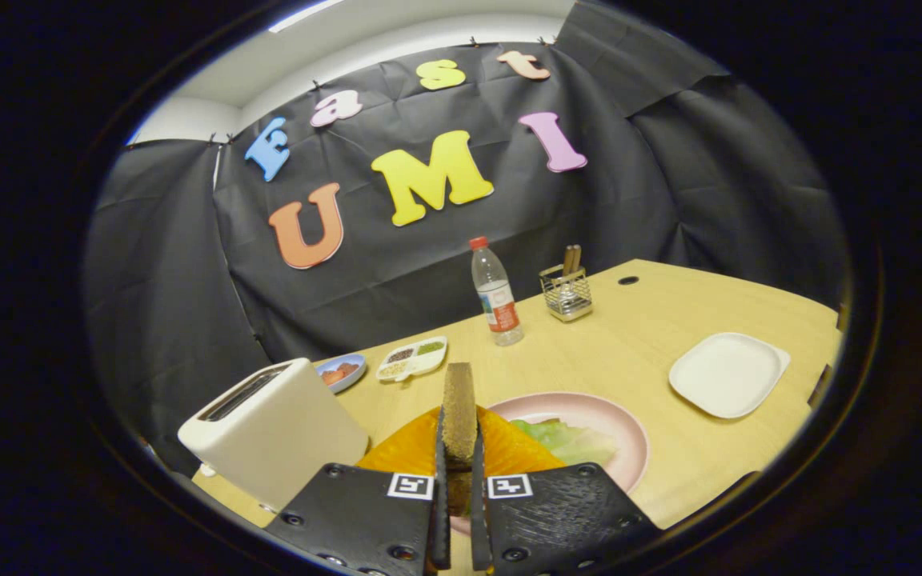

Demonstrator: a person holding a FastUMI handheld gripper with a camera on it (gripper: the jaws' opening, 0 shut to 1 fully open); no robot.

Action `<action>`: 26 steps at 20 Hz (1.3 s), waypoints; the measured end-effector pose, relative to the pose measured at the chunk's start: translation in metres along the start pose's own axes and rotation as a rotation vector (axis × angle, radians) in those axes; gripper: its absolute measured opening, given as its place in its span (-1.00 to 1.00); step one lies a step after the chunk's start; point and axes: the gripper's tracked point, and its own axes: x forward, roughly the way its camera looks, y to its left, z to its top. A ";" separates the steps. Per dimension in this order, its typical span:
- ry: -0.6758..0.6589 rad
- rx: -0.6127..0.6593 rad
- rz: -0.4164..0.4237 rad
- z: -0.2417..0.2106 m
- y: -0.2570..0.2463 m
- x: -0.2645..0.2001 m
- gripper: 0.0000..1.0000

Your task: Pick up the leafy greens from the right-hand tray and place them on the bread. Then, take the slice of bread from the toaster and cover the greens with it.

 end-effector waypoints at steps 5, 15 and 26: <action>0.030 -0.003 -0.019 -0.006 -0.020 0.001 -0.72; 0.090 0.017 -0.084 -0.014 -0.075 0.004 0.03; -0.145 -0.229 -0.035 0.083 -0.108 -0.042 0.92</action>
